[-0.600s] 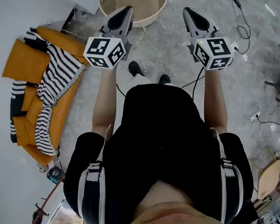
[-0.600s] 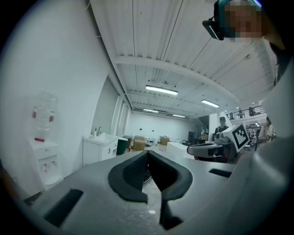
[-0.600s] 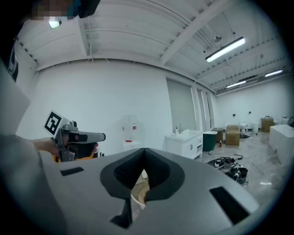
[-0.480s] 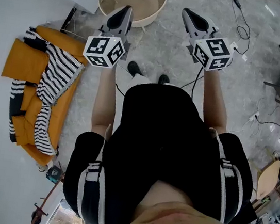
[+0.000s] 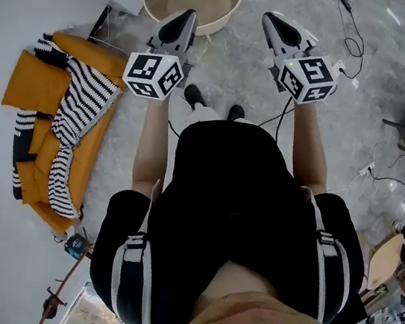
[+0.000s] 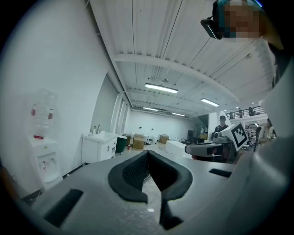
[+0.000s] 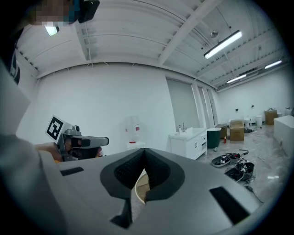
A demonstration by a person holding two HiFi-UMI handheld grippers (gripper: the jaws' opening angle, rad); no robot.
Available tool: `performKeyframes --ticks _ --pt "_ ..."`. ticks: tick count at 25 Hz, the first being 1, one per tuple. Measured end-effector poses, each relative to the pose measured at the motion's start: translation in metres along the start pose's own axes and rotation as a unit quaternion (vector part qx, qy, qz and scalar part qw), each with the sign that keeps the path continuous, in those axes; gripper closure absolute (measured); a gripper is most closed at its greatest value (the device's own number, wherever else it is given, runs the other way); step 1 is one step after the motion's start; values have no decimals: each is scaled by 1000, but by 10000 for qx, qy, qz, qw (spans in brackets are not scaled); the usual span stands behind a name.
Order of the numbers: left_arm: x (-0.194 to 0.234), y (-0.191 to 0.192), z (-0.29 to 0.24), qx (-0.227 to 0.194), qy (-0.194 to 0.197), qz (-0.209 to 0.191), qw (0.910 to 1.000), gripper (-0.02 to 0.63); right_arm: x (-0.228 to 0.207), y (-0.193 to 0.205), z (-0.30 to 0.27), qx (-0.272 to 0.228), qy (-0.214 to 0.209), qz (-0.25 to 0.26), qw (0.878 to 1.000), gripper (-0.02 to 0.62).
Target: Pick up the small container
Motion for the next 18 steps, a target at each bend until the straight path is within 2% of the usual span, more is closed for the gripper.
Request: performKeyframes --ticks 11,18 --pt "10 18 -18 136 -5 83 9999 588 -20 25 -14 192 78 -262 9994 591" --pt "55 17 -67 184 80 131 9997 588 -49 35 -64 382 125 -281 9988 591"
Point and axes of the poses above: the fingertips, and each gripper's own axes: z backward along the fingers, x to its left, y out of its underside, the point moved 1 cm from there along z, backward along the fingers, and after that the axes turned 10 degrees about z, right-handed, at the moved point
